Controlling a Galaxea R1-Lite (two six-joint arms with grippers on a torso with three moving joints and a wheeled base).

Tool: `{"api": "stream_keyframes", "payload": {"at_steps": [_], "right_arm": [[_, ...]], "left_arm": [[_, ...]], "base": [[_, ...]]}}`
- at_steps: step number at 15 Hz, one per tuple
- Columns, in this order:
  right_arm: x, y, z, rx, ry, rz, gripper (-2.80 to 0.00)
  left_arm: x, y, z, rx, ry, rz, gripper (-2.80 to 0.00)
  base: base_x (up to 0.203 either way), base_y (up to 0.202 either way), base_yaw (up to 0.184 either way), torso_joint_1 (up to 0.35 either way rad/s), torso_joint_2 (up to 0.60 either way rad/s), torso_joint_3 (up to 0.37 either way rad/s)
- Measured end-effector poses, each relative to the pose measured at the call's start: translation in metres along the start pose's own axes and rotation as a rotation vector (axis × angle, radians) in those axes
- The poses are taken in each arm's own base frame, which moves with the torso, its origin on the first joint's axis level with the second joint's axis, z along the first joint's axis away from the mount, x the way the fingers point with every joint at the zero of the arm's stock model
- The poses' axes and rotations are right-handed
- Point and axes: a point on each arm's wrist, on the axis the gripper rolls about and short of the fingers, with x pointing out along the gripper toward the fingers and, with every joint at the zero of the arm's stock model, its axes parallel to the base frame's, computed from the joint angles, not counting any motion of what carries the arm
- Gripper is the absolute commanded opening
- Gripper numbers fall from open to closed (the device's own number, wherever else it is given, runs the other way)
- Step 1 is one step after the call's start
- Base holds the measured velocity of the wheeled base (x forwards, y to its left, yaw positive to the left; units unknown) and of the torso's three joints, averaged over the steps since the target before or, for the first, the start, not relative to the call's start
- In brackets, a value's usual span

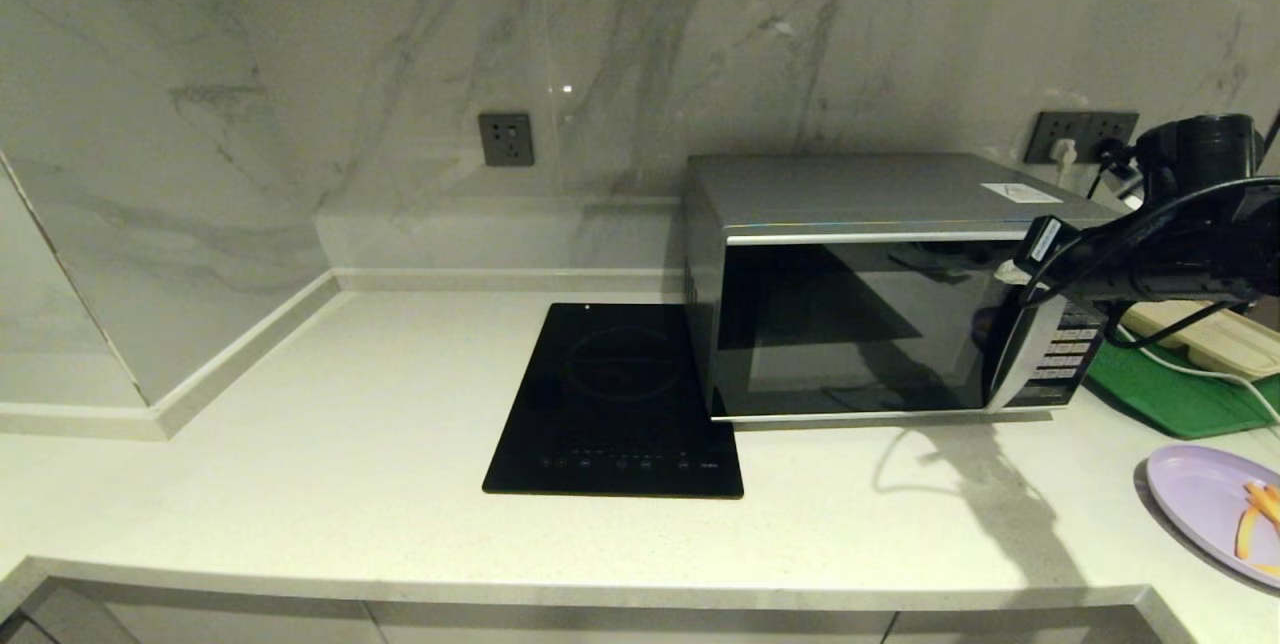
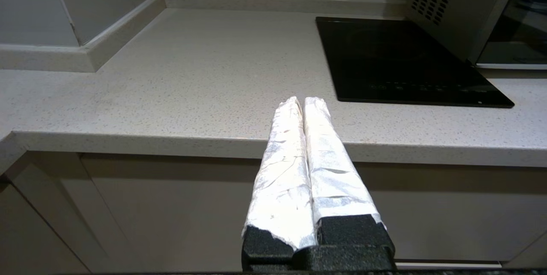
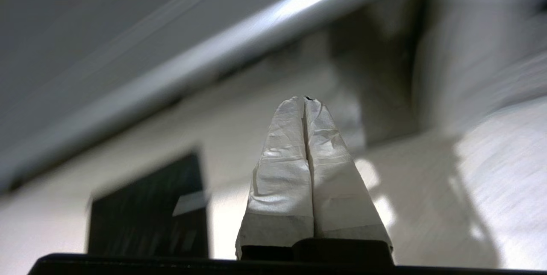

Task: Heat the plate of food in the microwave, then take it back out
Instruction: Close the microwave oven

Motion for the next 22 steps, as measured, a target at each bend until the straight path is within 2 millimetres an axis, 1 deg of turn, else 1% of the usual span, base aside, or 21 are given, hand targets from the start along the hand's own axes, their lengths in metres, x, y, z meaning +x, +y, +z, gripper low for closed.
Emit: {"api": "stream_keyframes", "payload": {"at_steps": [3, 5, 7, 8, 11, 14, 17, 22], "right_arm": [[-0.031, 0.048, -0.041, -0.167, 0.201, 0.142, -2.80], [-0.048, 0.083, -0.067, -0.300, 0.290, 0.236, -2.80], [-0.052, 0.111, -0.077, -0.370, 0.302, 0.305, -2.80], [-0.049, 0.124, -0.079, -0.395, 0.289, 0.321, -2.80], [-0.027, 0.154, -0.082, -0.460, 0.239, 0.316, -2.80], [-0.006, 0.176, -0.092, -0.491, 0.239, 0.341, -2.80], [0.011, 0.185, -0.096, -0.501, 0.235, 0.352, -2.80], [0.033, 0.190, -0.100, -0.504, 0.207, 0.320, -2.80]], "left_arm": [[0.000, 0.000, 0.000, 0.000, 0.000, -0.001, -2.80], [0.000, 0.000, 0.000, 0.000, 0.000, -0.001, -2.80], [0.000, 0.000, 0.000, 0.000, 0.000, 0.000, -2.80], [0.000, 0.000, 0.000, 0.000, 0.000, -0.001, -2.80], [0.000, 0.000, 0.000, 0.000, 0.001, 0.000, -2.80], [0.000, 0.000, 0.000, 0.000, 0.000, -0.001, -2.80], [0.000, 0.000, 0.000, 0.000, 0.000, -0.001, -2.80], [0.000, 0.000, 0.000, 0.000, 0.000, -0.001, -2.80]], "base": [[0.000, 0.000, 0.000, 0.000, 0.00, 0.000], [0.000, 0.000, 0.000, 0.000, 0.00, 0.000], [0.000, 0.000, 0.000, 0.000, 0.00, 0.000], [0.000, 0.000, 0.000, 0.000, 0.00, 0.000], [0.000, 0.000, 0.000, 0.000, 0.00, 0.000], [0.000, 0.000, 0.000, 0.000, 0.00, 0.000], [0.000, 0.000, 0.000, 0.000, 0.00, 0.000], [0.000, 0.000, 0.000, 0.000, 0.00, 0.000]]}}
